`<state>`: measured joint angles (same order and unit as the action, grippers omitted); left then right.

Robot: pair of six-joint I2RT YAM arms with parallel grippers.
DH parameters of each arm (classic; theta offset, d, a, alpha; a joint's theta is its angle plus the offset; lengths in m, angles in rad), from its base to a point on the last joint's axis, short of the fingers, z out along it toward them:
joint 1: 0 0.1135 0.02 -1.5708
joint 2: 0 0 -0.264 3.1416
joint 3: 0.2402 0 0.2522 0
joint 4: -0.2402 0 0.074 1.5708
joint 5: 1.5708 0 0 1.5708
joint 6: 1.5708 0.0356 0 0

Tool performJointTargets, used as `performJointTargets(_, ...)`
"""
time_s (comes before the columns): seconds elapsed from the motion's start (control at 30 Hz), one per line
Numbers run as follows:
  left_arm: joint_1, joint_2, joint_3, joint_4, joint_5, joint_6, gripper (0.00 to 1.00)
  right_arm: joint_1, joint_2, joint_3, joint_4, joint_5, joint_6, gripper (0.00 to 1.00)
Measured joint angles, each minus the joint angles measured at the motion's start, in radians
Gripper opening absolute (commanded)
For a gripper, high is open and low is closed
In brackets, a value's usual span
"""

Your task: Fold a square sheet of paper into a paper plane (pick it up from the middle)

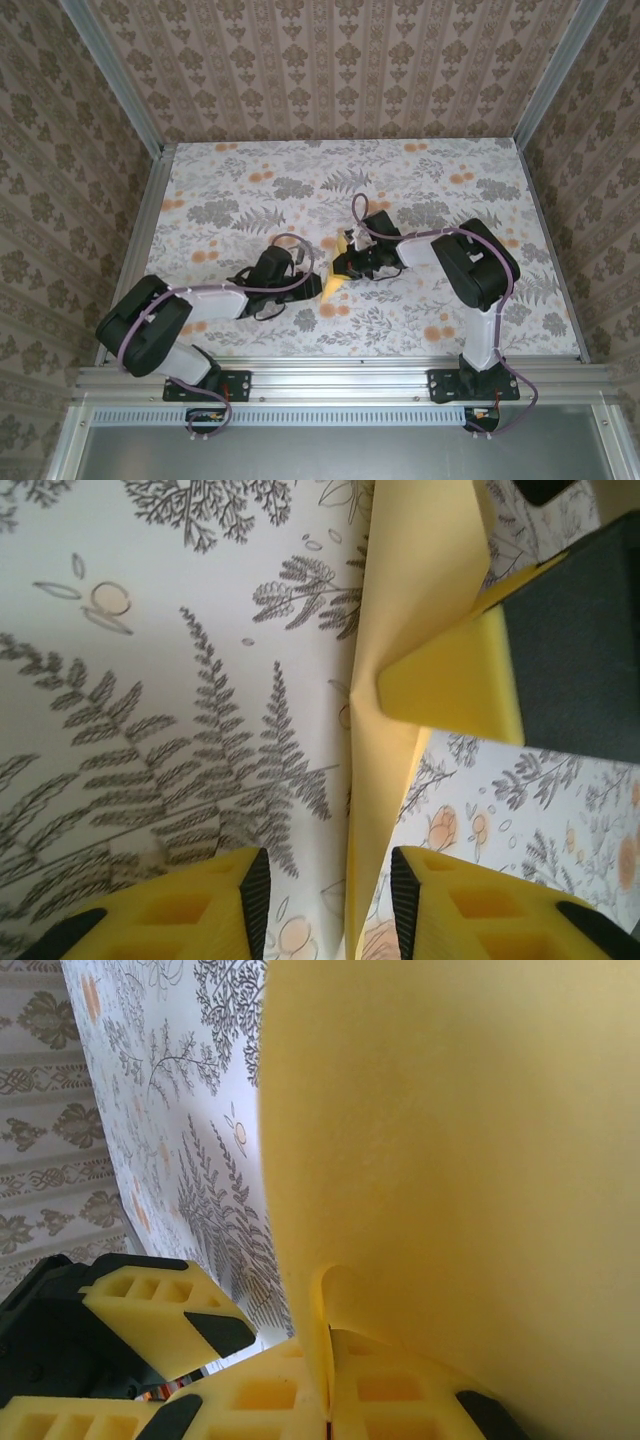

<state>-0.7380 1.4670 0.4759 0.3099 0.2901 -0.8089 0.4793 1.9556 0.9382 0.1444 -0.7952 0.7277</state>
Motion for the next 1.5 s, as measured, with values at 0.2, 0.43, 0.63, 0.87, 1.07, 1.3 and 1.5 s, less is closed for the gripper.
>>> performJointTargets(0.2,0.0,0.055,0.029,0.029,0.018,-0.011,0.3,-0.01,0.004,-0.022,0.036,-0.018,0.0,0.1)
performJointTargets(0.43,0.0,0.096,0.046,0.044,0.032,-0.015,0.24,-0.022,0.004,-0.037,0.074,-0.037,0.005,0.13)
performJointTargets(0.63,0.0,0.129,0.067,0.049,0.043,-0.018,0.19,-0.027,0.005,-0.044,0.096,-0.044,0.009,0.14)
performJointTargets(0.87,-0.001,0.156,0.089,0.059,0.051,-0.018,0.2,-0.031,0.006,-0.049,0.108,-0.048,0.012,0.18)
performJointTargets(1.07,-0.013,0.179,0.112,0.059,0.055,-0.016,0.2,-0.032,0.005,-0.05,0.12,-0.056,0.016,0.27)
performJointTargets(1.3,-0.026,0.194,0.134,0.057,0.055,-0.002,0.18,-0.032,-0.008,-0.061,0.13,-0.046,0.016,0.29)
performJointTargets(1.5,-0.034,0.209,0.148,0.055,0.054,0.005,0.18,-0.032,-0.033,-0.09,0.141,0.006,0.017,0.23)
